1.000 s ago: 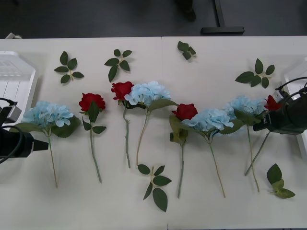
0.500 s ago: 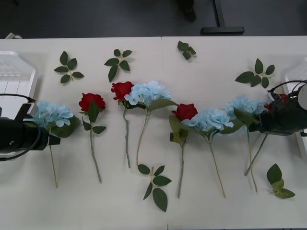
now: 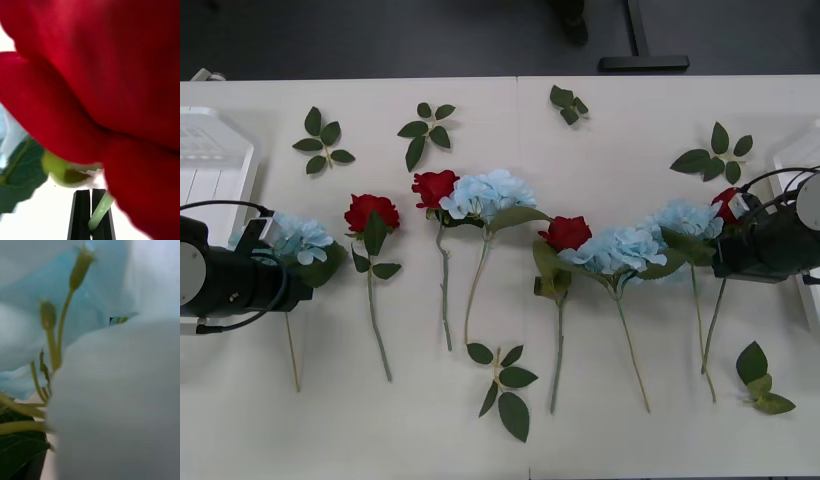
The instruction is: Place the red flowers into the right box and the blue flowers into the left box. If a person shows an open palm, hand one flower to the person first, then continue sorting.
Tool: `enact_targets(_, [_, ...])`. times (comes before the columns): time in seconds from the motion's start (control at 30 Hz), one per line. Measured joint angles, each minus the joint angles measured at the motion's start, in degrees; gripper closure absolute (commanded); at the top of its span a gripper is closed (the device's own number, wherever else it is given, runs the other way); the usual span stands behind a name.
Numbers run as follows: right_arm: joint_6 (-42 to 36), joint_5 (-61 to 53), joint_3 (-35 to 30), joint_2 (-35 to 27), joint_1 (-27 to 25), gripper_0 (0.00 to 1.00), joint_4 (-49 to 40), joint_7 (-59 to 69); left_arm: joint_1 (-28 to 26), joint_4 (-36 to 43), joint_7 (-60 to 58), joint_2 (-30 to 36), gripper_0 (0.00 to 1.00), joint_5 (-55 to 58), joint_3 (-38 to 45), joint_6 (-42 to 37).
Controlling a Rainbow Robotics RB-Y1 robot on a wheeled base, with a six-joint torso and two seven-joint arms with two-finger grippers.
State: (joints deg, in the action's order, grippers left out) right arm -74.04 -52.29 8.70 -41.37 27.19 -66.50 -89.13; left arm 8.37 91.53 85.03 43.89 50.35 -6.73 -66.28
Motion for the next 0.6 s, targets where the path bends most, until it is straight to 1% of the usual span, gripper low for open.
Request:
enact_targets(0.2, [-3.39, -0.49, -0.02, 0.00, 2.77, 1.00, 0.01, 0.00, 0.01, -0.29, 0.00, -0.02, 1.00, -0.64, -0.81, 0.20])
enact_targets(0.43, [-4.81, -0.24, -0.03, -0.04, 10.08, 1.00, 0.19, 0.00, 0.05, -0.32, 0.00, -0.08, 1.00, -1.08, -0.82, 0.21])
enact_targets(0.6, [-4.88, 4.13, -0.04, -0.79, 14.14, 1.00, 0.25, 0.00, 0.07, 0.65, 0.00, 0.48, 1.00, -0.38, -0.81, 0.21])
